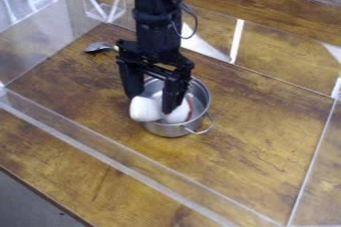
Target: Remove the mushroom from the silver pot and put it on the table
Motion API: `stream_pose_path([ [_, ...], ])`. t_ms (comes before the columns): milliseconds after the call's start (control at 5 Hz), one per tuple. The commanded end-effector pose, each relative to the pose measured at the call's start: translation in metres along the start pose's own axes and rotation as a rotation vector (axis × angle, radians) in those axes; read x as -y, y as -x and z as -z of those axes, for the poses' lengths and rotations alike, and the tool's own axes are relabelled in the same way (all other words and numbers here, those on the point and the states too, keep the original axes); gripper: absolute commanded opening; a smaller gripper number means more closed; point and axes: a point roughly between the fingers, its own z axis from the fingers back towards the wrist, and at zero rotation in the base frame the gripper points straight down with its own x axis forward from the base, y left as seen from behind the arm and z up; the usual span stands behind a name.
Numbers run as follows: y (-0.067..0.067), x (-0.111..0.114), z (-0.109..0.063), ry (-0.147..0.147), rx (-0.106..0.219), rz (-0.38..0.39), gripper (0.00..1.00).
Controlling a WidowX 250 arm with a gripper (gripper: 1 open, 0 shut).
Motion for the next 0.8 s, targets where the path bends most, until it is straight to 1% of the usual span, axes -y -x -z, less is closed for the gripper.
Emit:
stream_pose_path([
  [0,-0.018,0.002,-0.023,0.002,0.081,0.042,1.0],
  [200,-0.025,0.008,-0.026,0.011,0.091,0.101,1.0],
  [400,-0.03,0.015,-0.029,0.021,0.09,0.148,1.0],
  [600,-0.024,0.009,-0.016,0.028,0.088,0.104,1.0],
])
